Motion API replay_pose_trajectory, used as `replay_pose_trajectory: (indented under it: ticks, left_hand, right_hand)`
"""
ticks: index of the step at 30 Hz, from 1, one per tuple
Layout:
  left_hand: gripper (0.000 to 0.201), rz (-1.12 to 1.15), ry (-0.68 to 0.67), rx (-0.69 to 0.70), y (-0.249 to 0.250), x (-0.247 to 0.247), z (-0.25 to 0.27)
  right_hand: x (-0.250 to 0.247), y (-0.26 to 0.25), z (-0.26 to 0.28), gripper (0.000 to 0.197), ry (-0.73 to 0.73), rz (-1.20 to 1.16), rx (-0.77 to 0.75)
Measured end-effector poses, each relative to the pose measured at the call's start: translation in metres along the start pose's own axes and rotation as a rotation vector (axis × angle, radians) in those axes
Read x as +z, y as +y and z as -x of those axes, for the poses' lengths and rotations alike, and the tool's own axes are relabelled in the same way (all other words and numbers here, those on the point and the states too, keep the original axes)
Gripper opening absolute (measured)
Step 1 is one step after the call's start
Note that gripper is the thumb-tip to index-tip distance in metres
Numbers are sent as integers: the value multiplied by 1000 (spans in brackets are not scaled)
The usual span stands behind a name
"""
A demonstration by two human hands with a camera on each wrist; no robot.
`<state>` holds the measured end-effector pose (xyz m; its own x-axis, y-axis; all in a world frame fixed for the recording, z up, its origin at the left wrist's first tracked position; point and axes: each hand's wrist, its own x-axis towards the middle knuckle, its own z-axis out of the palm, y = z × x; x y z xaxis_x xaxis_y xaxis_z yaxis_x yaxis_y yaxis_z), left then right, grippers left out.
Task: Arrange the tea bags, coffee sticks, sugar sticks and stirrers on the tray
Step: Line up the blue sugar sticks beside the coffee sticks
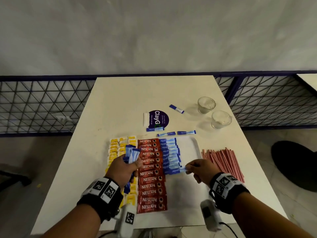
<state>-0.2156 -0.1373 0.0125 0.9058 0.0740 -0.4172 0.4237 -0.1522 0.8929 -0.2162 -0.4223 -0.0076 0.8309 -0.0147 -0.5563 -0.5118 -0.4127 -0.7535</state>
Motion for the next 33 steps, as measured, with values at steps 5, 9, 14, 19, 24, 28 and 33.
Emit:
replay_pose_trajectory:
  ticks: [5,9,14,19,24,28,33]
  left_hand:
    - [9,3,35,-21,-8,4,14]
    - [8,16,52,-35,-11,1,23]
    - [8,22,88,-49,-11,-4,30]
    - [7,14,81,-38,-9,-8,35]
    - [7,26,80,-46,-9,-10,36]
    - [7,24,76,-46,-9,-12,34]
    - [6,24,77,-46,-10,-18,34]
  right_hand:
    - [13,26,-11,14,-34,132,100]
    - [23,20,-15,15,61,271,103]
    - [31,12,-14,25,98,486,84]
    - [35,12,-17,31,94,539,103]
    - [37,10,-19,33,110,563,104]
    - [40,11,-17,36,127,554,113]
    - [35,5,-12,26,242,523,-151]
